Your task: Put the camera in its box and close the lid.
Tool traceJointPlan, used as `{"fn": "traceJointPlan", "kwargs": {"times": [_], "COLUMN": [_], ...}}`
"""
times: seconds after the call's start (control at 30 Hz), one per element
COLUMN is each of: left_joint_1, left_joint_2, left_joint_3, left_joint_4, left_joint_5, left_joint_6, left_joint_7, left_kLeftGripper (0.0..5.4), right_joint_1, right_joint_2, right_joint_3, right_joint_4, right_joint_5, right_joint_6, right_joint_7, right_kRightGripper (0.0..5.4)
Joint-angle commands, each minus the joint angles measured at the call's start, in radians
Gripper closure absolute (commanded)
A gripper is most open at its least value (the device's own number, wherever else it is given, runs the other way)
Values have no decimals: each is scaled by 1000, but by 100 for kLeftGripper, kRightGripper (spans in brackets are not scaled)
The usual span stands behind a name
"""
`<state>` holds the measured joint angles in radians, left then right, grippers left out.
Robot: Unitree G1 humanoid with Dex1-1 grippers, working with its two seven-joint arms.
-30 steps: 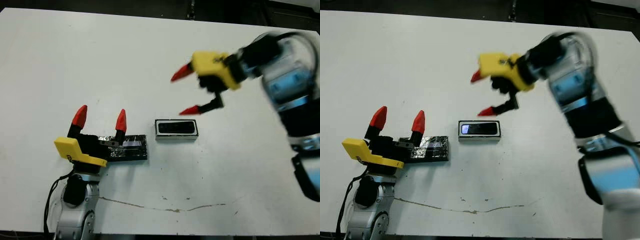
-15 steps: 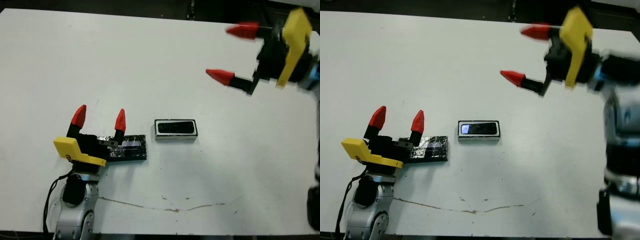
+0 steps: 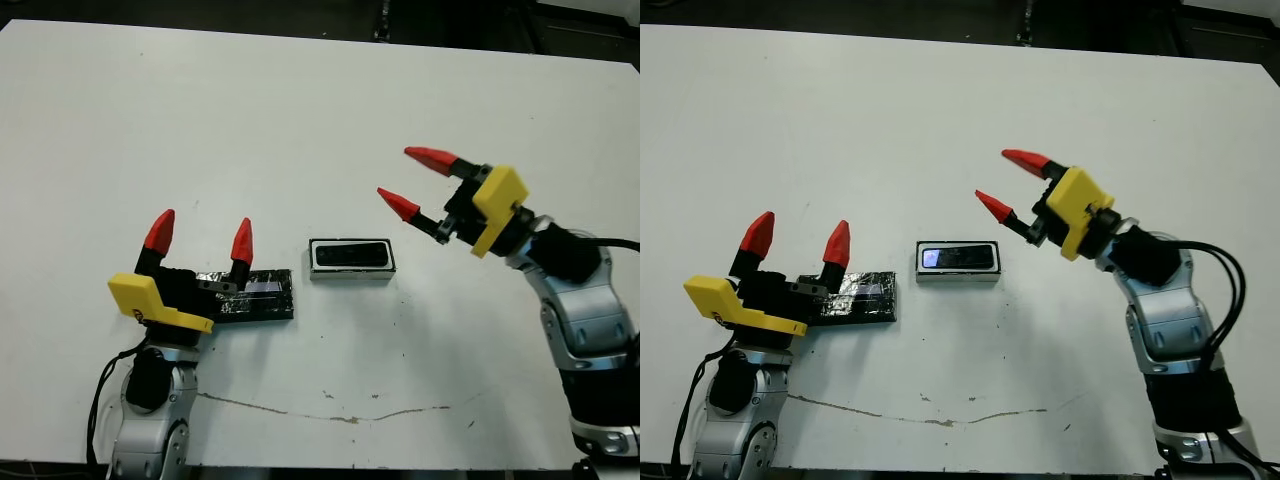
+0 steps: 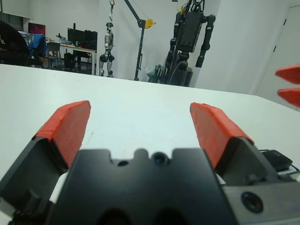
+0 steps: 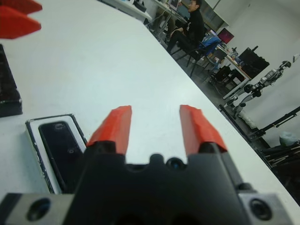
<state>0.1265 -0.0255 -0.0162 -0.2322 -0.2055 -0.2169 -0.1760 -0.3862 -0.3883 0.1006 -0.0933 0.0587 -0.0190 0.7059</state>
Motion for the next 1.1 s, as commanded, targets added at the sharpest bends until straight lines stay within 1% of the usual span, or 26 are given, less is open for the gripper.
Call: {"fn": "traceJointPlan", "kwargs": {"times": [0.03,0.17,0.23,0.3,0.37,0.43,0.5,0.6,0.7,0.9,1.1], "left_joint_1": [6,6,7,8,9,10,11,12,13,17,21], "left_joint_2": [7,3,3,3,3,2,2,1,0,0,-1], "left_joint_3": [0,0,0,0,0,0,0,-1,-1,0,0], "left_joint_4": [10,9,8,7,8,9,8,7,8,5,0], "left_joint_5": [7,9,7,6,2,-6,-2,-4,-2,-1,1], "left_joint_6": [-3,-2,0,1,0,-1,-2,1,-3,-4,4], "left_joint_7": [-2,2,1,1,-1,-5,-3,-2,-1,0,5], "left_kLeftGripper": [0,0,0,0,0,0,0,0,0,0,0], "right_joint_1": [-19,-24,-23,-17,-9,-1,6,22,48,95,141], "right_joint_2": [9,15,11,8,-1,-7,-10,-4,-1,-13,-34], "right_joint_3": [19,44,61,75,93,110,121,128,138,165,178], "right_joint_4": [24,23,17,23,27,27,36,63,85,137,196], "right_joint_5": [-9,-37,-64,-88,-130,-163,-177,-154,-150,-171,-190], "right_joint_6": [-6,7,18,8,5,20,11,0,-12,-8,-35], "right_joint_7": [-15,-38,-50,-58,-70,-75,-74,-53,-54,-54,-58], "right_kRightGripper": [338,397,426,458,480,514,539,539,539,539,539]}}
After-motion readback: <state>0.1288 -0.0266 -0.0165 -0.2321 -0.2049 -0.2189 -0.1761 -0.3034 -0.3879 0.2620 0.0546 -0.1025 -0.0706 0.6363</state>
